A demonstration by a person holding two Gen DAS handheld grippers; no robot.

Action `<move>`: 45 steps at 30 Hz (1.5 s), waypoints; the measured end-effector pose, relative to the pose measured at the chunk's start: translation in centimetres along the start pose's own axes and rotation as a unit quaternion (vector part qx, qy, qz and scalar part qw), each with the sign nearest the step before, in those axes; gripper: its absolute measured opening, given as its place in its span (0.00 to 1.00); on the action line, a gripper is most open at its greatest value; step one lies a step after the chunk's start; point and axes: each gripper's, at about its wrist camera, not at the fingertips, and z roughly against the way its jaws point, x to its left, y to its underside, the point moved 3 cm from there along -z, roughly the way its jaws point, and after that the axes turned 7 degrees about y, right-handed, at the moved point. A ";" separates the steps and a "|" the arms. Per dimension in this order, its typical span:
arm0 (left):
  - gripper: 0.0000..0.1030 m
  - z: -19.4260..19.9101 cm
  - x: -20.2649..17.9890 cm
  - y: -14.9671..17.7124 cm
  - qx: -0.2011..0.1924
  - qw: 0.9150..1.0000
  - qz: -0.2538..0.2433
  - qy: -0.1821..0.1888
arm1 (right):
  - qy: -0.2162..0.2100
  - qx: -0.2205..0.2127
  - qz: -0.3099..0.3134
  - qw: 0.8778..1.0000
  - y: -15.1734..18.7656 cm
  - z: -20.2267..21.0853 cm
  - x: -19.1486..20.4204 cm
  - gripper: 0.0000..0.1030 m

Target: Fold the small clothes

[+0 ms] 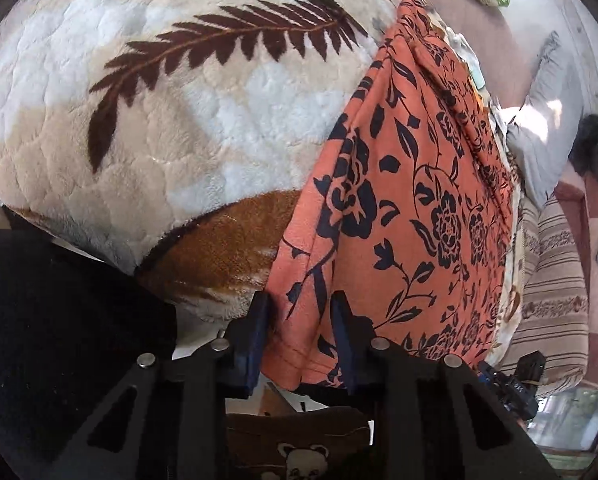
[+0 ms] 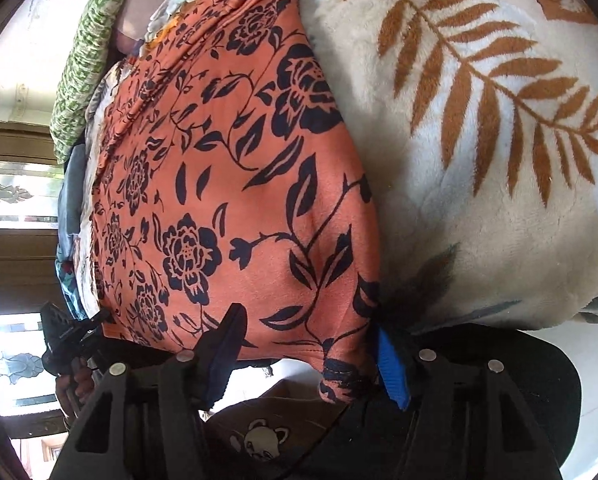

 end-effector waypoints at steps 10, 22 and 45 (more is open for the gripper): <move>0.06 -0.3 -0.5 0.0 -0.010 0.999 -0.034 -0.038 | -0.004 -0.003 0.001 1.000 0.3 0.0 -0.3 0.15; 0.22 -0.4 -1.0 0.0 -0.019 0.995 -0.067 -0.071 | -0.004 -0.007 -0.016 1.000 0.5 0.7 -2.0 0.10; 0.07 5.2 -12.6 -6.0 -0.099 0.980 -0.163 0.056 | -0.272 -0.129 -0.049 0.952 -5.5 9.0 1.6 0.08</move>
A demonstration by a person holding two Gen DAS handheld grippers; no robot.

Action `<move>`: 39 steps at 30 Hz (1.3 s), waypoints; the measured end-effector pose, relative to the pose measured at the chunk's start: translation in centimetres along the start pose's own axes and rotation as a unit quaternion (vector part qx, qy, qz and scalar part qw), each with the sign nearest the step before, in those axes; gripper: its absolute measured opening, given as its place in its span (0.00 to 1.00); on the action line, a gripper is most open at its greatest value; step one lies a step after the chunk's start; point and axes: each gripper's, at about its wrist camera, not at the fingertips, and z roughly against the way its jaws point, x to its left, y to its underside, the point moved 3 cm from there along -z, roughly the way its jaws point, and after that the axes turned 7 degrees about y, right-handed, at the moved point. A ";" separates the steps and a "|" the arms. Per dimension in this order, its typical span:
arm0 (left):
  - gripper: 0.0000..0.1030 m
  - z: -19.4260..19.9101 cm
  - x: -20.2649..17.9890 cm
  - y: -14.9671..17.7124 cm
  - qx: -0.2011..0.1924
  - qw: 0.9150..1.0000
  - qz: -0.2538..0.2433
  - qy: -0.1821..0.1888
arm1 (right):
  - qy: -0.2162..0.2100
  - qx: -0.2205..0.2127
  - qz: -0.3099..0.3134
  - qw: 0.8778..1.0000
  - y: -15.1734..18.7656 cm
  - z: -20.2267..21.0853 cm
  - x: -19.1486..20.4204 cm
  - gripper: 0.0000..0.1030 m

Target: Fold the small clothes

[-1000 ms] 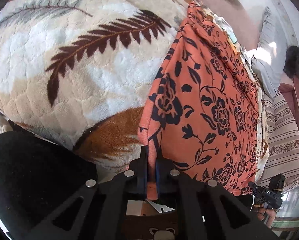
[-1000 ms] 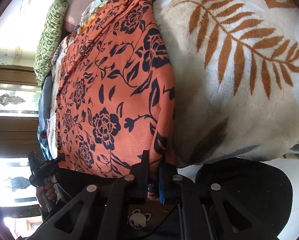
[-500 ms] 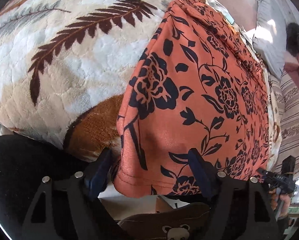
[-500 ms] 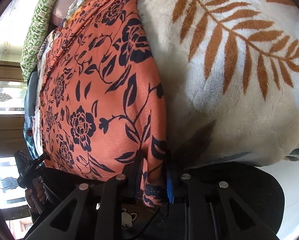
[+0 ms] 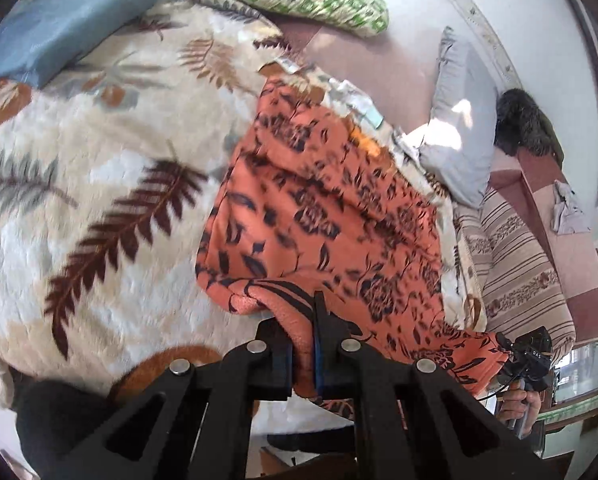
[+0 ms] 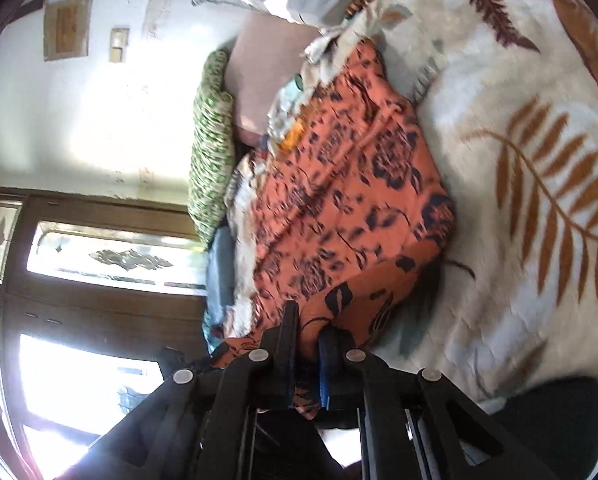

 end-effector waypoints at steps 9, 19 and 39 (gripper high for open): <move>0.09 -8.6 -1.8 -19.3 -0.027 1.000 -0.004 -0.013 | 0.011 -0.070 -0.040 0.997 -18.4 -5.7 2.8 0.09; 0.74 -20.4 6.6 -27.3 -0.020 0.986 0.092 -0.139 | 0.121 -0.092 -0.073 0.986 -27.1 -15.8 -3.3 0.73; 0.76 -13.4 6.8 -14.6 -0.001 0.984 -0.040 -0.176 | 0.373 -0.095 0.212 0.898 -22.5 -16.1 2.7 0.73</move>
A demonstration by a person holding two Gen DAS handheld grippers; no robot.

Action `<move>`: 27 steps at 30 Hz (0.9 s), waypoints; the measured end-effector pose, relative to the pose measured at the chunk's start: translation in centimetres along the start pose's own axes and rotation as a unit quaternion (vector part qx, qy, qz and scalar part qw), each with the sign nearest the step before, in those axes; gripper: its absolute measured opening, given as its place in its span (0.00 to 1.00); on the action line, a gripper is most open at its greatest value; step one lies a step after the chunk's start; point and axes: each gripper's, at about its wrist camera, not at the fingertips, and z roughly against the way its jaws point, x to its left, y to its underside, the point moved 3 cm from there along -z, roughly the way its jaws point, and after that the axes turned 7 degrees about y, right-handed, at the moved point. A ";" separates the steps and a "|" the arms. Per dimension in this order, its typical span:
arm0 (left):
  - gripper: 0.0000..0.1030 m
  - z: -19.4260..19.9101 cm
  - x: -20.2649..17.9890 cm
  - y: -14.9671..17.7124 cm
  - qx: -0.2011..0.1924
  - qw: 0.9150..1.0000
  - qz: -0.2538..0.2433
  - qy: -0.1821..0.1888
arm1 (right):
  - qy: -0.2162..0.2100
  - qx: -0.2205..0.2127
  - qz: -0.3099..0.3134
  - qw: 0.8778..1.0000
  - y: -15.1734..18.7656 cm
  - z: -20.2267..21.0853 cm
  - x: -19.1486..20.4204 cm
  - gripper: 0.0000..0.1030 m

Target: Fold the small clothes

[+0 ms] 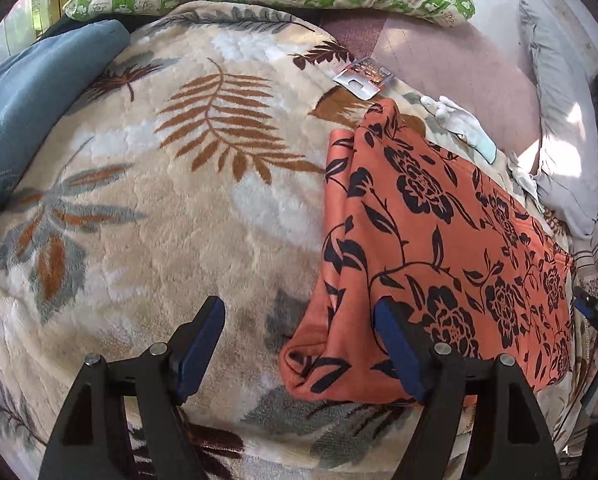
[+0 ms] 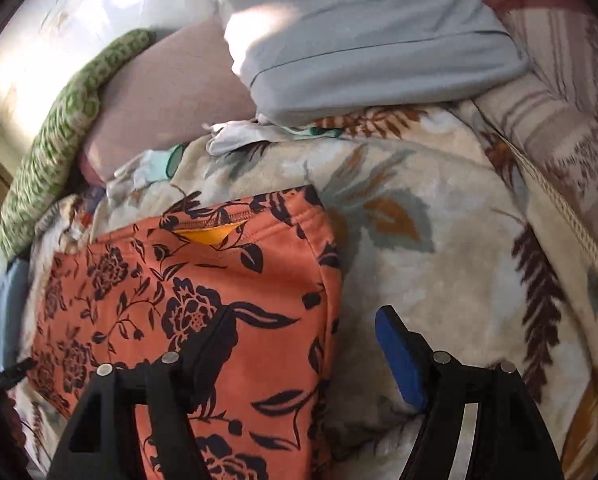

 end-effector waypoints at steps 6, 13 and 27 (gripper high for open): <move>0.76 -0.5 0.3 0.9 -0.002 1.000 0.002 0.000 | 0.074 0.022 0.054 0.996 -3.0 -5.6 1.5 0.27; 0.76 -0.4 0.4 1.0 -0.011 1.000 -0.001 -0.002 | 0.049 0.023 -0.041 0.998 -4.3 -6.1 -0.8 0.52; 0.76 0.6 1.2 1.3 -0.032 0.999 0.005 0.002 | -0.083 0.037 0.090 0.992 -3.5 -3.3 10.2 0.63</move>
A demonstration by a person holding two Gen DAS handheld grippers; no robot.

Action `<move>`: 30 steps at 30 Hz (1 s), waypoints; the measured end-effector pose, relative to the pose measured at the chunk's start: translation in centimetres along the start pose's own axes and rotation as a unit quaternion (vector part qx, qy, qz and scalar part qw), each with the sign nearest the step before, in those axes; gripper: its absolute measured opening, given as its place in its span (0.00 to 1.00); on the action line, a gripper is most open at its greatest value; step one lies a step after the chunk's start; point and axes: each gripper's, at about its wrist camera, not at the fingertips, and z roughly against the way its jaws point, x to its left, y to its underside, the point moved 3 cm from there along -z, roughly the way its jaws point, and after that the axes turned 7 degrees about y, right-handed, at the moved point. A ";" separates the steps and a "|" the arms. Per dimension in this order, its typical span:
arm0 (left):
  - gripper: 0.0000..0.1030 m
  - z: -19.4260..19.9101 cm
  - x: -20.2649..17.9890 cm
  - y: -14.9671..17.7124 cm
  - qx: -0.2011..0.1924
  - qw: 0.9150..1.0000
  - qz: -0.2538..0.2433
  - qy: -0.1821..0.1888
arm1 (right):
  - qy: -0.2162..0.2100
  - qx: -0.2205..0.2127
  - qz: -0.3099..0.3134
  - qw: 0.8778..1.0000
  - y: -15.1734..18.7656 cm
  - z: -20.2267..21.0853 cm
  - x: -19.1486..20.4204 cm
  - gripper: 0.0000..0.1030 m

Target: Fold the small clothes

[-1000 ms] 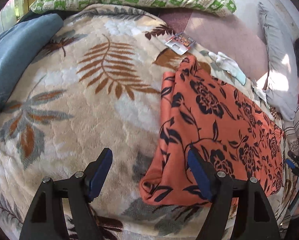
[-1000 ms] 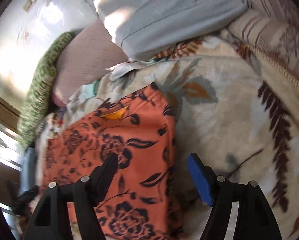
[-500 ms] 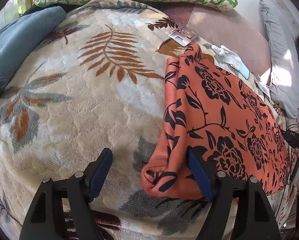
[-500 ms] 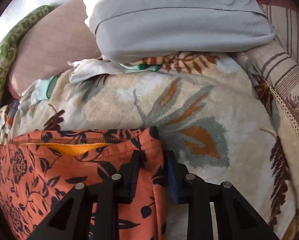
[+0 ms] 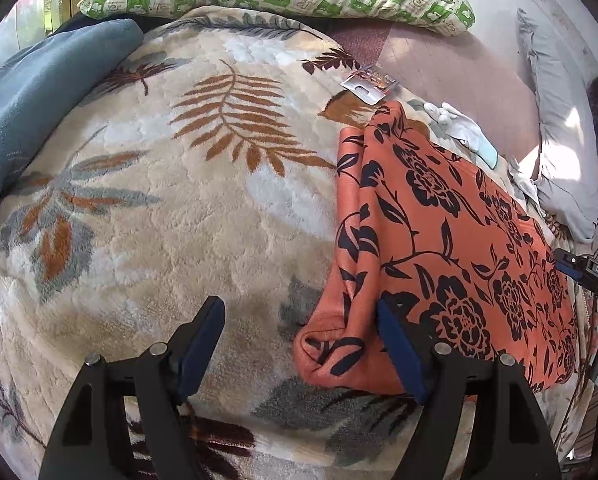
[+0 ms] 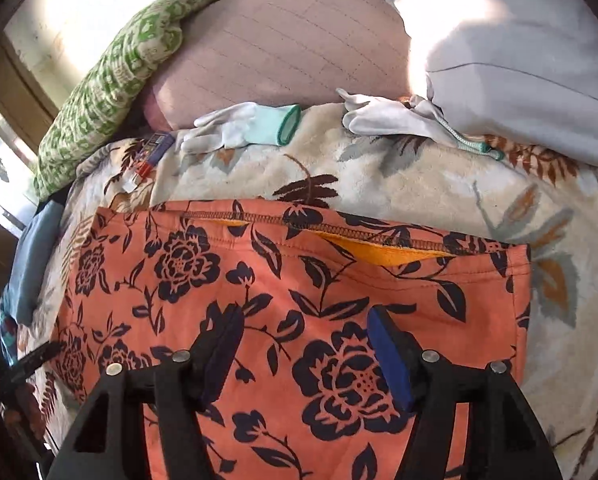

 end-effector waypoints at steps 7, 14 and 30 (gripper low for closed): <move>0.76 0.1 0.7 0.0 -0.005 1.000 0.015 0.013 | 0.028 0.014 -0.032 0.999 -2.3 -3.9 -0.5 0.22; 0.76 1.2 0.5 0.1 -0.016 1.000 0.011 0.014 | 0.132 -0.072 -0.041 0.988 -3.9 -1.5 -0.9 0.52; 0.76 1.1 -1.0 0.5 -0.003 1.000 0.000 0.014 | -0.031 -0.054 -0.143 0.988 -0.3 0.9 -5.2 0.75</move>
